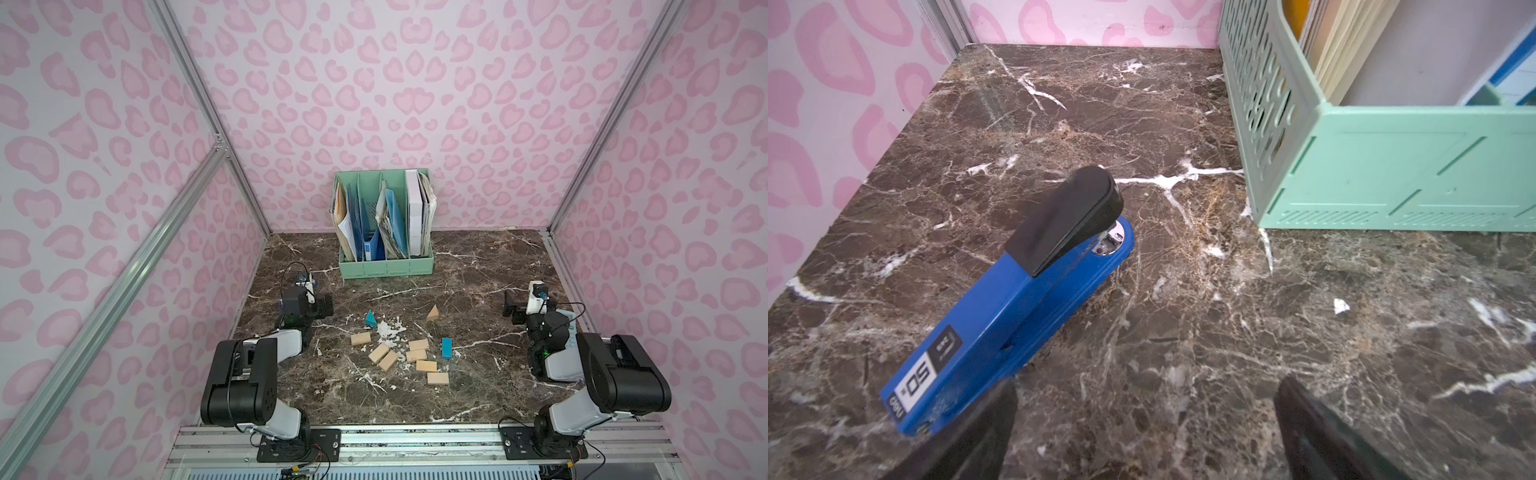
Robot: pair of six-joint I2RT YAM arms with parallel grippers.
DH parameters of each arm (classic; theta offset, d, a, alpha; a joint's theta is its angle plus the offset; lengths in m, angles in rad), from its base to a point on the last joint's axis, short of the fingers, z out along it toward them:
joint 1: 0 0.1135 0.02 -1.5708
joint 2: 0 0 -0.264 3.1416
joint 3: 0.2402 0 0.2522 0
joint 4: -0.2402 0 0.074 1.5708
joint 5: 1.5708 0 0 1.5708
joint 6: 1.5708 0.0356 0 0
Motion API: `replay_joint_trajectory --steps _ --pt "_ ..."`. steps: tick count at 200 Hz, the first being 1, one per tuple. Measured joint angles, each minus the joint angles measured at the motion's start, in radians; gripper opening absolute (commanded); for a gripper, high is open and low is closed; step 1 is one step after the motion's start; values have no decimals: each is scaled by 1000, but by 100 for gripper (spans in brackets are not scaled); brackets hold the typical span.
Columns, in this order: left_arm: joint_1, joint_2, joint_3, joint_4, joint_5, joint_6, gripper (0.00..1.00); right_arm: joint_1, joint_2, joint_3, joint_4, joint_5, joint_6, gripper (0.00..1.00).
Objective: Assemble a carrot with building blocks
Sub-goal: Adjust the building block at the center of the board.
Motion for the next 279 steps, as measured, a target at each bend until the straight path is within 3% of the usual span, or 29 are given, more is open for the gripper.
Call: replay_joint_trajectory --steps 126,141,158,170,187,192,203,208,220,244,262,279 --pt "-1 -1 5 -8 -1 0 99 10 -19 0 -19 15 -1 100" --pt "-11 -3 78 -118 -26 0 99 72 -126 72 -188 80 -29 100" --pt "-29 46 348 -377 -67 0 99 180 -236 301 -457 162 -56 100" --pt "-38 85 534 -526 -70 5 99 239 -264 465 -649 198 -55 100" --pt "-55 86 655 -730 -58 -7 95 312 -241 661 -909 212 -28 100" --pt "-61 78 669 -784 -50 -18 91 328 -230 698 -972 212 -20 100" --pt "-76 49 683 -905 -18 -64 70 373 -192 785 -1135 200 1 99" --pt "-81 34 684 -950 1 -87 65 390 -174 816 -1190 186 9 97" --pt "-92 2 673 -1036 58 -145 64 428 -135 879 -1318 136 35 96" --pt "-132 -48 590 -1163 147 -282 69 475 -101 941 -1478 45 93 81" --pt "-211 -85 527 -1221 203 -336 71 513 -70 964 -1539 -13 121 67" --pt "-259 -78 505 -1260 238 -363 73 533 -3 999 -1601 -84 156 59"
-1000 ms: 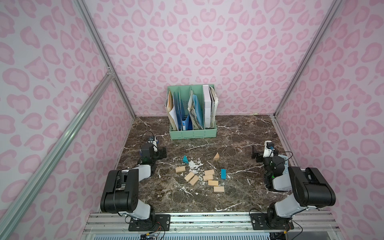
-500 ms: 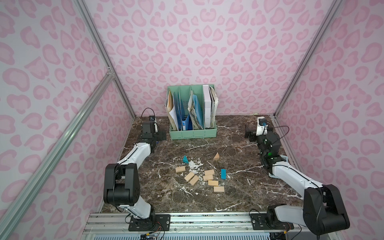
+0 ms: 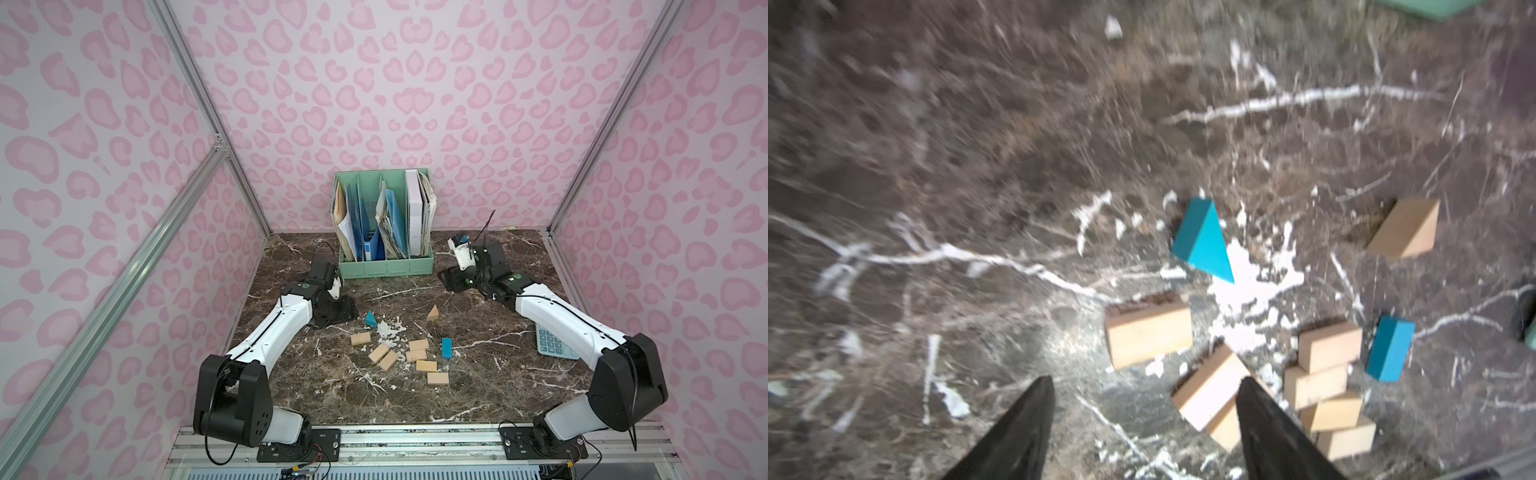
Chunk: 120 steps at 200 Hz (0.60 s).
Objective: Assemble a carrot with building blocks
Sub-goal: Adjust the building block at the center of the board.
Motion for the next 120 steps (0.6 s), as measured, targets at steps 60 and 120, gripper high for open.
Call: replay_joint_trajectory --steps 60,120 --pt "-42 175 132 -123 37 27 79 26 183 121 -171 -95 174 78" --pt "-72 393 274 -131 72 68 76 22 198 163 -240 -48 250 71"
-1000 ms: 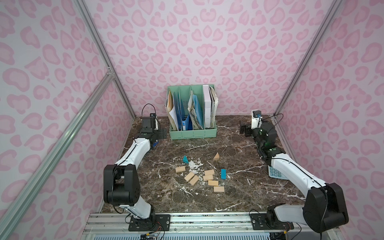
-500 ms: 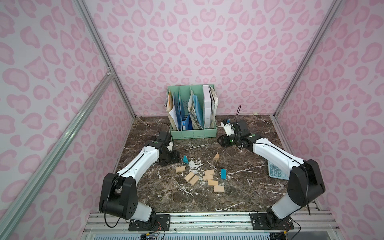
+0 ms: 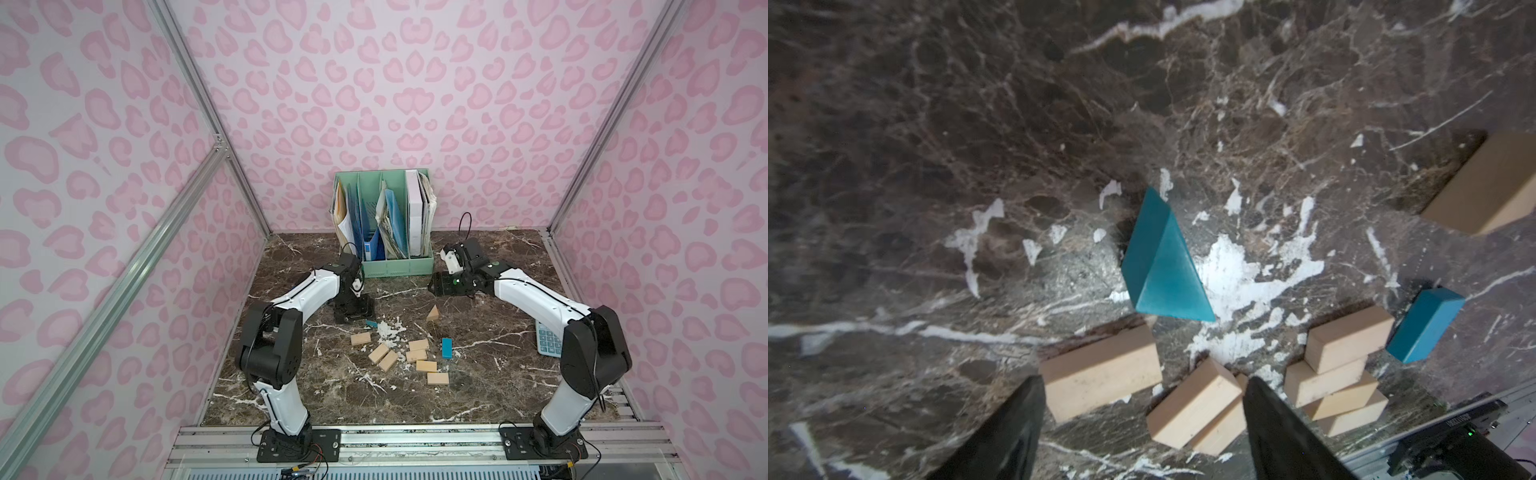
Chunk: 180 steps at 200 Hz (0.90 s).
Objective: Assemble a carrot with building blocks
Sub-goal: Adjust the building block at the center of the board.
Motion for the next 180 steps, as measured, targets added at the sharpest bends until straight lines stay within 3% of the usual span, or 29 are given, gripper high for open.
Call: replay_joint_trajectory --steps 56,180 --pt "-26 100 50 10 3 -8 73 30 52 -53 -53 -15 17 71" --pt "-34 166 97 17 3 -27 47 27 16 -83 -48 -9 38 66"
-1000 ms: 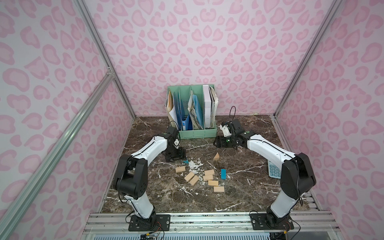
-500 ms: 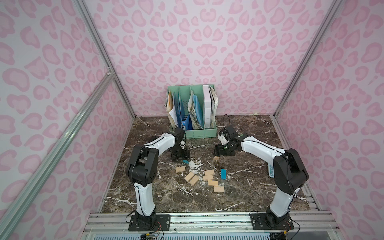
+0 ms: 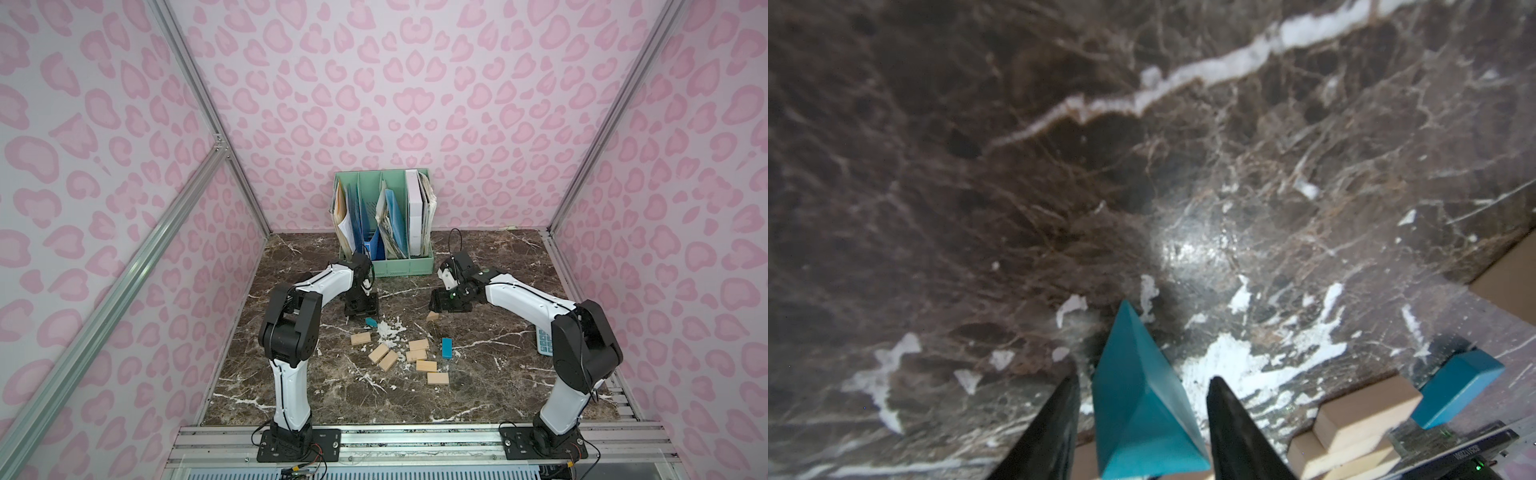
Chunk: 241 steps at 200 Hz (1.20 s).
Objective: Assemble a carrot with building blocks
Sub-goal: Adjust the building block at the center of the board.
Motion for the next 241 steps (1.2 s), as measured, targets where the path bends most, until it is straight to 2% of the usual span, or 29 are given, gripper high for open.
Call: replay_joint_trajectory --steps 62,103,198,241 --pt "-5 -5 -16 6 -4 -33 29 0 -8 -3 -3 10 0 66" --pt "-5 2 -3 10 1 -68 24 0 -21 -10 -7 10 0 66" --pt "-5 36 35 21 33 -269 19 0 -32 -19 -18 9 -41 68" --pt "-10 85 114 56 52 -361 27 0 5 -12 -19 30 5 69"
